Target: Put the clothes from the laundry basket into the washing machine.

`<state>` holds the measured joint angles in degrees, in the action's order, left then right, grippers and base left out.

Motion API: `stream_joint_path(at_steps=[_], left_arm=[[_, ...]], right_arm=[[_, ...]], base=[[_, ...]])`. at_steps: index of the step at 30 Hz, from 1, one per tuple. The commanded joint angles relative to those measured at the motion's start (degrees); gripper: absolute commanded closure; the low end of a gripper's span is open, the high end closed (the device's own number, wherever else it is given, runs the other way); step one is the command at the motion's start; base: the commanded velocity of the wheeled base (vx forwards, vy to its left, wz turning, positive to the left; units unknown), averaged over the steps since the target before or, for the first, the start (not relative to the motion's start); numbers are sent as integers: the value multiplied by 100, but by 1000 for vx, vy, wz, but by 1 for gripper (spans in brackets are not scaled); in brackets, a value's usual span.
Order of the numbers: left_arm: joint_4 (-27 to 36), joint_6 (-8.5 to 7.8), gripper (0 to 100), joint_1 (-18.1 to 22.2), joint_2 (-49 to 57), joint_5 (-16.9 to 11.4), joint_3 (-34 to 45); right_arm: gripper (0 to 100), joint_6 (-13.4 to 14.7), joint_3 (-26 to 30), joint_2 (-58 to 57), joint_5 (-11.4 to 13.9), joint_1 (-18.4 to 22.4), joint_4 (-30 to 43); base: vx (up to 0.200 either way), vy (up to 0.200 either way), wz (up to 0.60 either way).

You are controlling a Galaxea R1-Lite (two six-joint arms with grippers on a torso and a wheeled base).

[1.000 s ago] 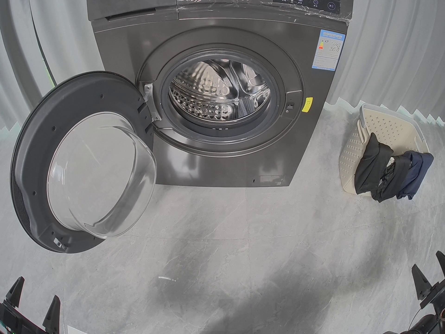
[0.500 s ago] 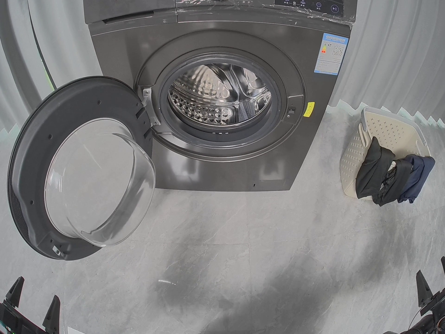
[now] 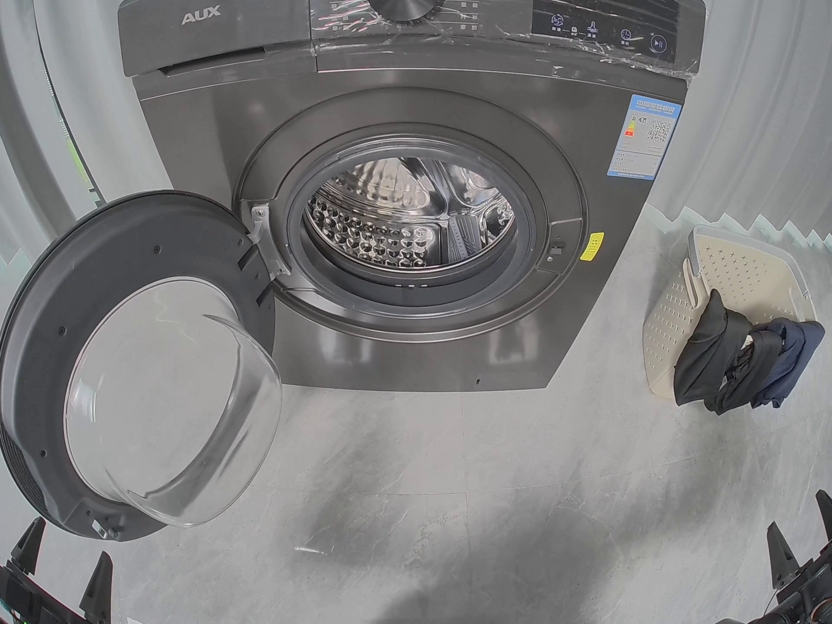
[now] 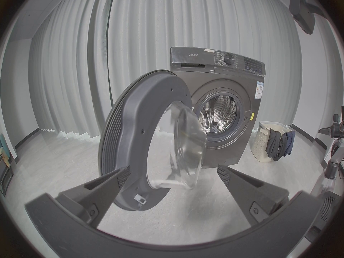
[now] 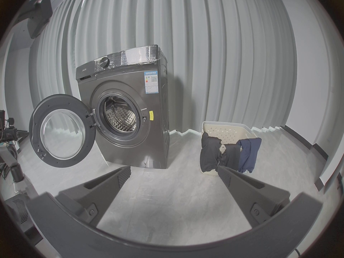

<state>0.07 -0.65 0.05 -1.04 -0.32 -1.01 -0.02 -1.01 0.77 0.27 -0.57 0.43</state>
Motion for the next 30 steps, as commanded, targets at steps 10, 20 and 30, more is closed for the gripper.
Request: stream_joint_path(at_steps=[10,20,30], left_arm=[[1,29,0,4,68,5,101],[1,38,0,-5,68,5,101],[1,38,0,4,68,5,101]], right_arm=[[0,2,84,-77,-9,-4,-8],[0,2,84,-77,0,-4,-8],[0,2,84,-77,-9,-4,-8]], base=[[0,-160,0],[0,-200,0],[0,-200,0]])
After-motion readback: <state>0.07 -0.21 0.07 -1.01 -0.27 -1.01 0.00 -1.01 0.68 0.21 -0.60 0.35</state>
